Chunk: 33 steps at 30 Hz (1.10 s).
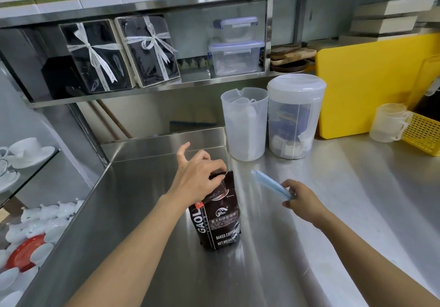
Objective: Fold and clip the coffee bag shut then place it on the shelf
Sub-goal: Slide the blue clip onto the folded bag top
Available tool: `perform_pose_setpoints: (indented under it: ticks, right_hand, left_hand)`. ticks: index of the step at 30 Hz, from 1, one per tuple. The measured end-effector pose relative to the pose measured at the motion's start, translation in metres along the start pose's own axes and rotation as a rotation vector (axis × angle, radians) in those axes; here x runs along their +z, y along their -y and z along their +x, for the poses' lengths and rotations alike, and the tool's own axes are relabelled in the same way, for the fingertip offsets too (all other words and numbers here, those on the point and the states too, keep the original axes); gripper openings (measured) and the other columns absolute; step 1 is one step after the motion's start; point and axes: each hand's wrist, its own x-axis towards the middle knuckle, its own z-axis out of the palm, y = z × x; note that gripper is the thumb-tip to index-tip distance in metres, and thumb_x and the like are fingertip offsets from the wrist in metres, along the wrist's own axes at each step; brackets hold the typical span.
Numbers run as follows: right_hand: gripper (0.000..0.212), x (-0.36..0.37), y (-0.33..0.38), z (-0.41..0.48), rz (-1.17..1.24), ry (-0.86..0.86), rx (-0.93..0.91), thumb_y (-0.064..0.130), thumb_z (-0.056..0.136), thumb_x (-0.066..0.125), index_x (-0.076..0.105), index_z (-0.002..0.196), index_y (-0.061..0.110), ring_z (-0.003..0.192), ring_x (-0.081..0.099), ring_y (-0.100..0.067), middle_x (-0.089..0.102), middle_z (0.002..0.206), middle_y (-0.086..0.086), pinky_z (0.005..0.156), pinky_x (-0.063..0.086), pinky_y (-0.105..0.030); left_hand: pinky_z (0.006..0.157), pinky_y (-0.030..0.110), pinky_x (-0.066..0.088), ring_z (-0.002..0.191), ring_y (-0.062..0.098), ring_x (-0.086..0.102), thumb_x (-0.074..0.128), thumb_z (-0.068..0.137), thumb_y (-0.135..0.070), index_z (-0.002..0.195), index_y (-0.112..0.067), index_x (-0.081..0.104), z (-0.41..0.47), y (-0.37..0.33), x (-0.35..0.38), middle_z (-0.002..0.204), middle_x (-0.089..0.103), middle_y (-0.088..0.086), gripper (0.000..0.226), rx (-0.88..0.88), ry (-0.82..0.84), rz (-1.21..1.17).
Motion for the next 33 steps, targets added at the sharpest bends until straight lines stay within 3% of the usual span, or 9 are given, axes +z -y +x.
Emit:
perform_pose_setpoints:
  ticks: [2, 5, 8, 12, 15, 20, 26, 31, 33]
  right_hand:
    - [0.026, 0.001, 0.002, 0.002, 0.016, -0.030, -0.014, -0.002, 0.076, 0.060, 0.053, 0.094, 0.015, 0.075, 0.046, -0.024, 0.046, 0.089, -0.011, 0.061, 0.039, -0.030]
    - [0.029, 0.000, 0.006, 0.001, 0.110, 0.001, -0.049, -0.001, 0.081, 0.056, 0.048, 0.094, 0.024, 0.085, 0.048, -0.023, 0.043, 0.100, -0.009, 0.075, 0.043, -0.031]
    - [0.033, -0.001, 0.012, 0.001, 0.100, -0.008, -0.097, -0.001, 0.081, 0.056, 0.044, 0.079, 0.029, 0.084, 0.051, -0.025, 0.044, 0.098, -0.005, 0.070, 0.045, -0.028]
    - [0.028, -0.002, 0.019, 0.004, 0.014, -0.059, -0.153, -0.004, 0.079, 0.054, 0.047, 0.067, 0.021, 0.077, 0.055, -0.034, 0.051, 0.086, -0.014, 0.068, 0.047, -0.038]
    - [0.019, 0.000, 0.023, 0.006, -0.071, -0.027, -0.204, 0.000, 0.078, 0.060, 0.055, 0.070, 0.017, 0.073, 0.051, -0.028, 0.051, 0.082, -0.008, 0.059, 0.040, -0.024]
    - [0.004, 0.003, 0.037, 0.008, 0.020, 0.084, -0.321, 0.025, 0.083, 0.062, 0.063, 0.084, 0.021, 0.078, 0.052, -0.013, 0.052, 0.085, 0.007, 0.068, 0.039, -0.019]
    - [0.007, 0.002, 0.052, 0.014, 0.109, 0.075, -0.449, 0.018, 0.081, 0.064, 0.070, 0.085, 0.017, 0.084, 0.056, -0.004, 0.057, 0.088, 0.010, 0.071, 0.037, -0.004]
    - [0.012, -0.003, 0.062, 0.020, 0.090, 0.074, -0.479, 0.019, 0.079, 0.066, 0.066, 0.090, 0.024, 0.080, 0.056, -0.003, 0.060, 0.082, 0.014, 0.071, 0.039, -0.016]
    - [0.026, -0.004, 0.068, 0.022, 0.085, 0.086, -0.491, 0.021, 0.078, 0.068, 0.058, 0.099, 0.031, 0.078, 0.056, -0.005, 0.061, 0.080, 0.011, 0.067, 0.040, -0.013]
  left_hand:
    - [0.107, 0.040, -0.011, 0.088, 0.010, 0.051, 0.061, 0.081, -0.028, 0.085, -0.029, 0.062, 0.000, 0.001, 0.001, 0.072, 0.052, -0.009, 0.004, -0.007, 0.002, -0.005]
    - [0.106, 0.033, -0.013, 0.089, 0.008, 0.052, 0.060, 0.082, -0.031, 0.085, -0.030, 0.063, 0.000, 0.005, 0.002, 0.079, 0.057, -0.003, 0.004, -0.038, -0.009, -0.041]
    - [0.105, 0.029, -0.013, 0.089, 0.008, 0.052, 0.061, 0.082, -0.028, 0.084, -0.028, 0.065, 0.001, 0.008, 0.002, 0.080, 0.057, 0.000, 0.004, -0.045, -0.026, -0.068]
    - [0.105, 0.031, -0.012, 0.088, 0.007, 0.049, 0.063, 0.081, -0.023, 0.082, -0.025, 0.066, 0.001, 0.014, -0.001, 0.079, 0.052, 0.000, 0.003, -0.027, -0.021, -0.073]
    - [0.105, 0.034, -0.009, 0.086, 0.001, 0.042, 0.065, 0.080, -0.022, 0.079, -0.024, 0.066, -0.002, 0.023, -0.005, 0.078, 0.051, -0.003, 0.003, -0.046, -0.035, -0.111]
    - [0.106, 0.035, -0.010, 0.091, 0.003, 0.041, 0.063, 0.081, -0.027, 0.080, -0.029, 0.065, -0.007, 0.030, -0.010, 0.083, 0.050, -0.004, 0.003, -0.061, -0.001, -0.105]
    - [0.103, 0.028, -0.009, 0.090, 0.000, 0.035, 0.064, 0.081, -0.026, 0.082, -0.027, 0.066, -0.003, 0.019, -0.006, 0.079, 0.046, -0.003, 0.003, 0.000, -0.027, -0.120]
    - [0.104, 0.032, -0.006, 0.095, 0.015, 0.043, 0.064, 0.081, -0.027, 0.083, -0.024, 0.066, -0.001, 0.014, -0.004, 0.079, 0.066, -0.006, 0.005, 0.029, -0.012, -0.070]
    - [0.103, 0.031, -0.006, 0.094, 0.016, 0.044, 0.064, 0.080, -0.025, 0.082, -0.023, 0.066, 0.000, 0.012, -0.002, 0.078, 0.066, -0.008, 0.003, 0.040, -0.016, -0.068]
